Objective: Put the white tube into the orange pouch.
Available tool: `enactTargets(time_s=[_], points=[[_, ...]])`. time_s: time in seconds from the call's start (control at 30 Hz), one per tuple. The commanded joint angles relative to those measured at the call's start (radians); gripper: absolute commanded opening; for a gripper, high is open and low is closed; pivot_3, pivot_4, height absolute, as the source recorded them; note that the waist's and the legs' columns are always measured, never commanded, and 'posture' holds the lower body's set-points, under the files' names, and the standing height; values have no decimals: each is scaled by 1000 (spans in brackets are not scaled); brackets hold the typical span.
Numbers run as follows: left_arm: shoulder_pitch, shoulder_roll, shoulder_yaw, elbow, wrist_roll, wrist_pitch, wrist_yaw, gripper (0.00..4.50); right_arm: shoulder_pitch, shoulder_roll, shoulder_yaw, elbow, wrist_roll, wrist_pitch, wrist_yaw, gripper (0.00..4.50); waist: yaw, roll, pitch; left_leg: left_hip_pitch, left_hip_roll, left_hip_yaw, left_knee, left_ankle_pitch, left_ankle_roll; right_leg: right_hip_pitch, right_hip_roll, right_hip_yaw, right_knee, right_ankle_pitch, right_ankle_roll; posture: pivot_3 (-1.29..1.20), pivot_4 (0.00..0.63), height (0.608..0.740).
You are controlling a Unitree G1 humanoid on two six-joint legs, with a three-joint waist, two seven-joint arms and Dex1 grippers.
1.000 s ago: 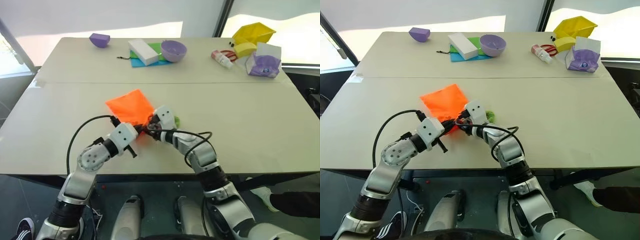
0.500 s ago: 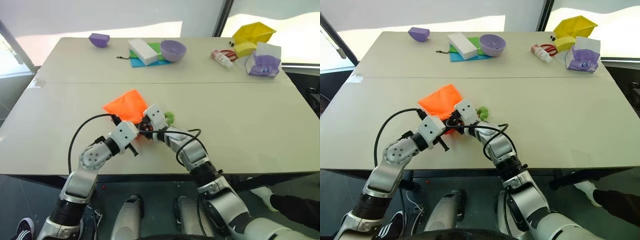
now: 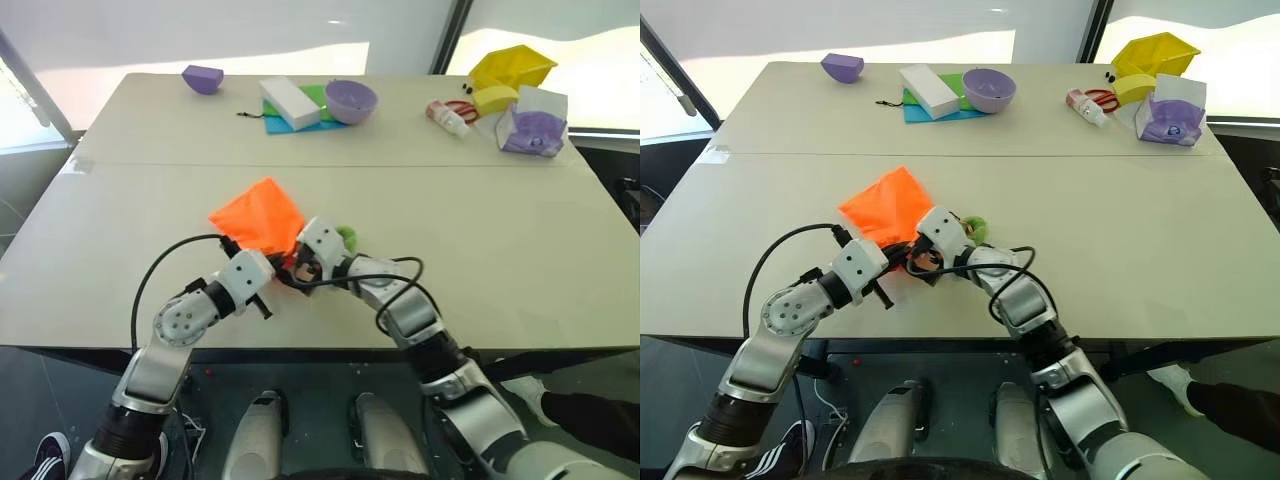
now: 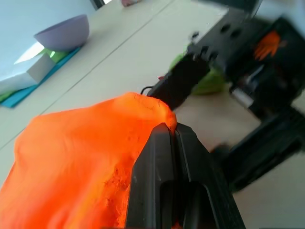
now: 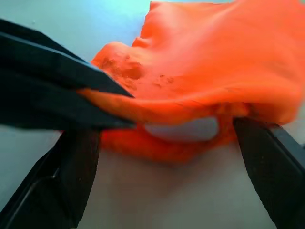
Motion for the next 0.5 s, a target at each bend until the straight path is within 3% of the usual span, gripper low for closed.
enactTargets(time_s=[0.03, 0.2, 0.27, 0.5], points=[[12, 22, 31, -43, -23, -28, -15, 0, 14, -58, -21, -115, 29, 37, 53, 4468, 0, 0, 0, 0, 0, 0, 0, 0, 0, 0, 0, 0, 0, 0, 0, 0, 150, 740], [44, 56, 51, -48, -39, -50, -36, 0, 47, -144, -65, -201, 96, 85, 127, 4468, -1, 0, 0, 0, 1, 0, -2, 0, 0, -1, 0, 0, -1, 0, 0, 0, 150, 740], [59, 77, 71, -43, -50, -61, -50, 0, 24, -177, -116, -189, 88, 20, 115, 4468, 0, 0, 0, 0, 3, 0, -4, 0, 0, -1, -1, 0, -1, 0, 0, 0, 150, 740], [55, 99, 89, -7, -58, -86, -59, 0, -54, -205, -152, -1, 20, -103, 48, 4468, 1, 0, 0, 0, 1, 1, -5, 0, 0, -1, 0, 0, -3, 0, 0, 0, 150, 740]])
